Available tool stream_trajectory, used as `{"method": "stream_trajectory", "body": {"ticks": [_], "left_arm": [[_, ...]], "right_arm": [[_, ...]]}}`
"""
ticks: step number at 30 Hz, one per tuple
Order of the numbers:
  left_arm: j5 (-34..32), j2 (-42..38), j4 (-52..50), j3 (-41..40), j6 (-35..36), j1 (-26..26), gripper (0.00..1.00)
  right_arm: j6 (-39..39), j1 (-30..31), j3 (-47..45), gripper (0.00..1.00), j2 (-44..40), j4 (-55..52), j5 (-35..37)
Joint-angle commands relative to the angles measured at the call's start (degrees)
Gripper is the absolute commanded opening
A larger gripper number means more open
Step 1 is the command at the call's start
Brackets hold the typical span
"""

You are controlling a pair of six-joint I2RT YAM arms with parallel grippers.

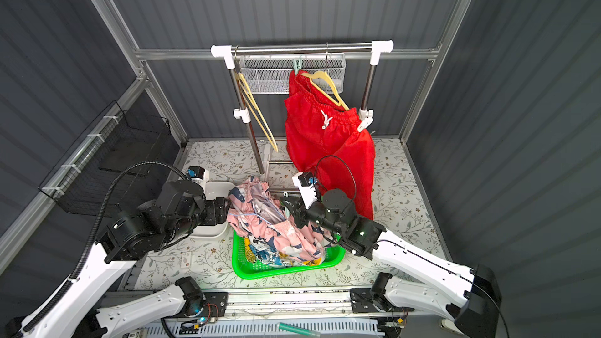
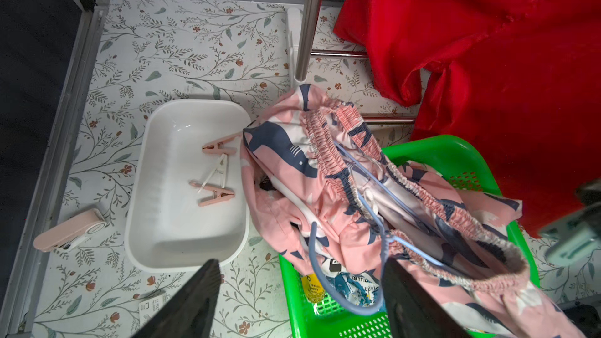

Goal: Remove the clothespins securing shorts to the hanger
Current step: Place the clothespin in the storage box.

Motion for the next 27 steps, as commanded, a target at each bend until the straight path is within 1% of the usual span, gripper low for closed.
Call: {"method": "stream_trajectory", "body": {"ticks": [1, 3, 4, 8, 11, 13, 14, 15, 18, 20, 21, 23, 25, 27], "left_arm": [[0.93, 0.77, -1.79, 1.75, 2.39, -0.25, 0.80], [0.65, 1.21, -1.76, 1.96, 2.53, -0.20, 0.80], [-0.38, 1.55, -1.83, 2.00, 2.60, -0.17, 0.80], [-5.51, 4.15, -2.81, 3.29, 2.87, -0.19, 0.80], [-10.64, 6.95, -4.18, 6.70, 3.24, -0.16, 0.80], [-13.47, 8.56, -4.47, 7.42, 4.06, 0.71, 0.80], [-13.37, 8.94, -4.11, 7.31, 4.79, 1.82, 0.79], [-11.58, 9.49, -3.37, 7.19, 5.86, 4.31, 0.79], [-1.42, 9.48, 0.69, 4.85, 10.01, 15.11, 0.78], [2.75, 9.74, 2.63, 4.37, 11.90, 19.64, 0.78], [3.89, 10.19, 3.32, 2.06, 12.84, 21.22, 0.78], [6.31, 10.94, 4.54, 1.14, 14.25, 24.55, 0.78], [10.50, 11.47, 5.45, 0.30, 15.15, 29.12, 0.78], [13.98, 11.16, 8.99, -1.18, 15.42, 32.80, 0.78]], "right_arm": [[-0.94, 0.96, 2.17, 0.14, 2.65, 3.77, -0.96], [-0.94, 1.38, 3.29, 0.14, 3.86, 4.81, -0.98], [-1.01, 1.71, 3.85, 0.14, 6.24, 5.63, -0.89], [-1.45, 3.09, 6.08, 0.14, 10.47, 9.20, 0.75], [-1.03, 3.46, 8.08, 0.14, 13.72, 11.53, 1.91], [-0.15, 3.58, 9.19, 0.14, 16.09, 13.94, 2.71], [0.10, 3.65, 9.99, 0.14, 16.89, 14.53, 3.03], [0.41, 3.70, 10.86, 0.14, 18.22, 14.90, 3.72], [1.23, 3.71, 13.75, 0.14, 21.92, 15.78, 3.86], [2.10, 3.64, 15.72, 0.14, 24.34, 16.19, 3.14], [2.45, 3.67, 17.12, 0.13, 25.57, 15.91, 2.67], [3.21, 3.72, 19.74, 0.14, 28.16, 15.53, 1.79], [3.62, 3.81, 22.25, 0.14, 30.36, 14.94, 1.14], [3.64, 3.79, 25.66, 0.14, 32.94, 13.04, 0.74]]}}
